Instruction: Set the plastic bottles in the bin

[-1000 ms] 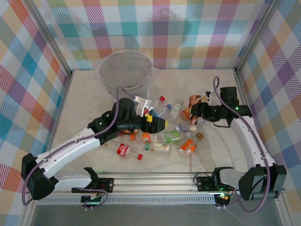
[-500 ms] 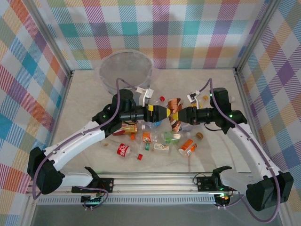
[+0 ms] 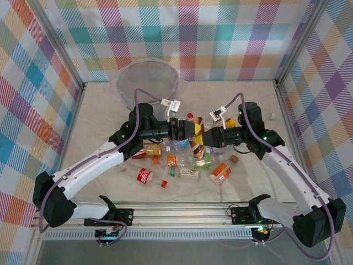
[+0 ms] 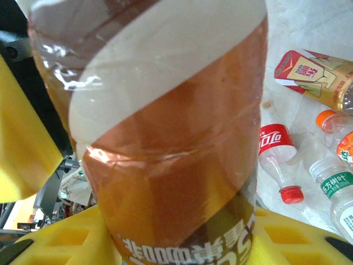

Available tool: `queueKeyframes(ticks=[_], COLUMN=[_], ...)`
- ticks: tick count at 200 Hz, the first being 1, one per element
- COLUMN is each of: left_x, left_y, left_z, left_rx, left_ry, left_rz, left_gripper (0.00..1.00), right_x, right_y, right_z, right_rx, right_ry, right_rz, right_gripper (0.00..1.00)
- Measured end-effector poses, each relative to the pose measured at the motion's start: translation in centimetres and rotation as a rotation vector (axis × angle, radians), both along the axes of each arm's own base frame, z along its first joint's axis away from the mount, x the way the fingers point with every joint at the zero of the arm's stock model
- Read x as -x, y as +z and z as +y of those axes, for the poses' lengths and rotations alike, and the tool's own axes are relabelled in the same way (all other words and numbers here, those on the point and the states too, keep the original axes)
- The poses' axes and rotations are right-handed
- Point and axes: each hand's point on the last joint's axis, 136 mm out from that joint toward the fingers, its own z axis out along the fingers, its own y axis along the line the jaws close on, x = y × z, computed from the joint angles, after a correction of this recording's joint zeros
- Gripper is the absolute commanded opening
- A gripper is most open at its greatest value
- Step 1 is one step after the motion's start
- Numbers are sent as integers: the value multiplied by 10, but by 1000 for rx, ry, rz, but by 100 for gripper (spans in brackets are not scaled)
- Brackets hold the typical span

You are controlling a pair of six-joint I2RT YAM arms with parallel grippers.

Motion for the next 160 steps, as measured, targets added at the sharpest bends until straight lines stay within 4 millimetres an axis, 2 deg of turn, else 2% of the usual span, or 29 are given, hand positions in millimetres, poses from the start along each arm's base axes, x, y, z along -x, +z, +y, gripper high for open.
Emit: queueKeyframes(ticks=[51, 90, 118, 137, 160], left_x=[-4, -5, -4, -1, 0], left_y=[-13, -14, -14, -9, 10], left_z=[3, 4, 5, 6, 12], left_rx=[-10, -6, -11, -19, -26], left_ry=[25, 28, 27, 24, 35], left_rz=[56, 64, 68, 69, 40], left_gripper=[59, 50, 48, 48, 48], right_x=[-1, -2, -1, 1, 6], right_y=[-8, -10, -10, -6, 8], right_z=[6, 6, 6, 5, -3], right_rx=[10, 14, 21, 24, 18], right_ry=[13, 11, -1, -16, -56], right_rz=[24, 30, 16, -23, -106], right_gripper=[48, 50, 69, 77, 83])
